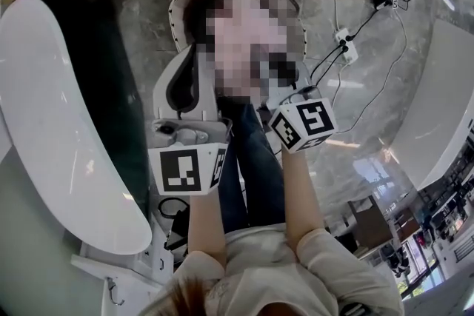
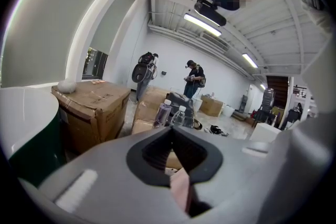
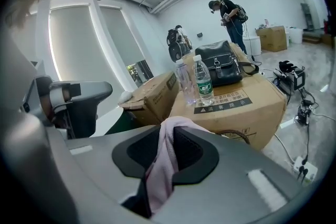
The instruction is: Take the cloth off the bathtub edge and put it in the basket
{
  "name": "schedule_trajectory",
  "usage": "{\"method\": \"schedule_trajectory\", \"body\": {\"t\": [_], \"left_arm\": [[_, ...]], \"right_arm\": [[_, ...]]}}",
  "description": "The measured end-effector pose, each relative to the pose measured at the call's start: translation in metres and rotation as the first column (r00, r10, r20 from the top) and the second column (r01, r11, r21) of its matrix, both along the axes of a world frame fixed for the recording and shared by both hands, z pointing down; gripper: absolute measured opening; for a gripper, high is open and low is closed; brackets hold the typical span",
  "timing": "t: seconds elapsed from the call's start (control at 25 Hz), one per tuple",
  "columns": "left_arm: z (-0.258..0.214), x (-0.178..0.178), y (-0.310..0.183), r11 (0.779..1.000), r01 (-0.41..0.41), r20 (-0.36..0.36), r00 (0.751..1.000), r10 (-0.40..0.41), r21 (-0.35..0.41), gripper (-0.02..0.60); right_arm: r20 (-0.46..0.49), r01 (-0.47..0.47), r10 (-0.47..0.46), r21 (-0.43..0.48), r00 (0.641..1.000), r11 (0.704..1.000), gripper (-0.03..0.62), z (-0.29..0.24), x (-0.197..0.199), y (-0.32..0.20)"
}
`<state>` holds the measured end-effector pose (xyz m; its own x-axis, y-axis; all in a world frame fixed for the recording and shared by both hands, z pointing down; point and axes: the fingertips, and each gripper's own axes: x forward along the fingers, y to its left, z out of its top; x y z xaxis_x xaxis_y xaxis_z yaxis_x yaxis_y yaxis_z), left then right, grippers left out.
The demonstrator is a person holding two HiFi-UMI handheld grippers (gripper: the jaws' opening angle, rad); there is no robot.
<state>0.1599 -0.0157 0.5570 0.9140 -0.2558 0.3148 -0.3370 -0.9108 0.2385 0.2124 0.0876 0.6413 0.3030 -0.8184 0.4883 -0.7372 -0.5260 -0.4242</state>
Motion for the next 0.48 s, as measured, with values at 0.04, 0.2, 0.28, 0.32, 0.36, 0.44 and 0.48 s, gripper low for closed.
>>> {"method": "schedule_trajectory", "body": {"t": [0.04,0.2,0.28,0.32,0.36,0.44,0.48], "left_arm": [[0.004,0.001,0.001,1.0,-0.005,0.003,1.0,0.005,-0.004,0.049],[0.015,0.005,-0.001,1.0,-0.018,0.02,1.0,0.019,-0.011,0.049],[0.018,0.009,-0.004,1.0,-0.017,0.019,1.0,0.017,-0.016,0.049],[0.019,0.01,-0.005,1.0,-0.016,0.017,1.0,0.016,-0.019,0.049],[0.02,0.012,-0.006,1.0,-0.015,0.017,1.0,0.016,-0.021,0.049],[0.023,0.014,-0.007,1.0,-0.02,0.02,1.0,0.021,-0.021,0.049],[0.025,0.015,-0.008,0.999,-0.025,0.024,0.999,0.025,-0.02,0.049]], "right_arm": [[0.002,0.0,0.0,-0.005,1.0,1.0,0.068,0.004,0.0,-0.001],[0.004,0.008,-0.008,-0.018,1.0,1.0,0.068,0.018,0.004,-0.009],[0.006,0.011,-0.011,-0.026,1.0,1.0,0.067,0.025,0.006,-0.013],[0.009,0.013,-0.013,-0.032,1.0,0.999,0.069,0.03,0.006,-0.014],[0.013,0.015,-0.015,-0.038,1.0,0.999,0.067,0.034,0.006,-0.016],[0.021,0.02,-0.019,-0.05,1.0,0.999,0.067,0.043,0.006,-0.017],[0.026,0.021,-0.019,-0.056,0.999,0.998,0.067,0.048,0.005,-0.017]]}}
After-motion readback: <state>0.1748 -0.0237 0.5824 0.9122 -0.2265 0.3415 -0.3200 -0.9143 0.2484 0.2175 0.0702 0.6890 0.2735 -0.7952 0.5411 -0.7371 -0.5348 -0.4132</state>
